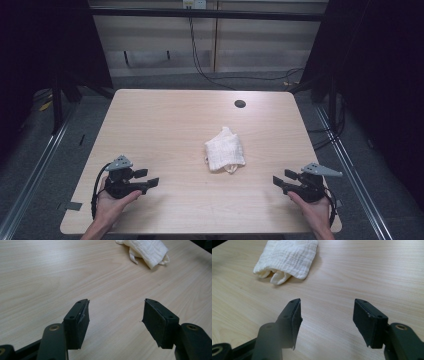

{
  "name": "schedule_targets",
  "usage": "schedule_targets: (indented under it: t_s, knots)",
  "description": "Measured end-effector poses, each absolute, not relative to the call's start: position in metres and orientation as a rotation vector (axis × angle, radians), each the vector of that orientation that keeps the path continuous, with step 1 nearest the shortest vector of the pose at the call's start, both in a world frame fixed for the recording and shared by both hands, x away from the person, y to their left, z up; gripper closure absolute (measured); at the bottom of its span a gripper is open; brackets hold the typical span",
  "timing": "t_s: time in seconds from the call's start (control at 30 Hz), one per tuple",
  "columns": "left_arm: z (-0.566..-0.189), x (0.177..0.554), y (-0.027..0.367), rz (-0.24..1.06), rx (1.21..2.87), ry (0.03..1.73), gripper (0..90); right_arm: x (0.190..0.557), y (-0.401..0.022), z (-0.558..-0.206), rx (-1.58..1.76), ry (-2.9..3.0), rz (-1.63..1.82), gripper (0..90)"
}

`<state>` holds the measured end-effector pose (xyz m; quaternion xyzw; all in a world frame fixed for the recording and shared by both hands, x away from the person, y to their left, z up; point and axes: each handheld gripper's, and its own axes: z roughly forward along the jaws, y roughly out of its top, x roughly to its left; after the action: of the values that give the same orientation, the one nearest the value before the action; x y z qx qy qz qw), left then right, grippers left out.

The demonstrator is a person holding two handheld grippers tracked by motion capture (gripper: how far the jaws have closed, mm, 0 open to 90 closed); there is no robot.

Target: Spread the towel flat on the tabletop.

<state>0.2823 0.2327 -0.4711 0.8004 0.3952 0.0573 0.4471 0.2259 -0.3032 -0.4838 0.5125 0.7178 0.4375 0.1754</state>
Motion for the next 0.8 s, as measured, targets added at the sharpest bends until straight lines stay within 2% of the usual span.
schedule_targets:
  t_s: [0.2, 0.3, 0.47, 0.63, 0.8]
  knots:
    - [-0.47, 0.28, 0.231, 0.124, 2.002, 0.943, 35.1, 0.228, -0.302, -0.485, 1.438, 2.042, 1.185, 40.0]
    - [-0.47, 0.278, 0.232, 0.126, 2.003, 0.926, 41.2, 0.228, -0.3, -0.486, 1.433, 2.056, 1.19, 40.9]
    - [-0.467, 0.273, 0.235, 0.15, 2.006, 0.916, 40.1, 0.23, -0.29, -0.48, 1.38, 2.079, 1.18, 42.9]
    - [-0.465, 0.271, 0.24, 0.188, 1.989, 0.963, 44.8, 0.234, -0.274, -0.469, 1.351, 2.173, 1.205, 43.5]
    - [-0.465, 0.272, 0.241, 0.199, 2.001, 0.967, 44.8, 0.247, -0.265, -0.463, 1.32, 2.216, 1.241, 44.1]
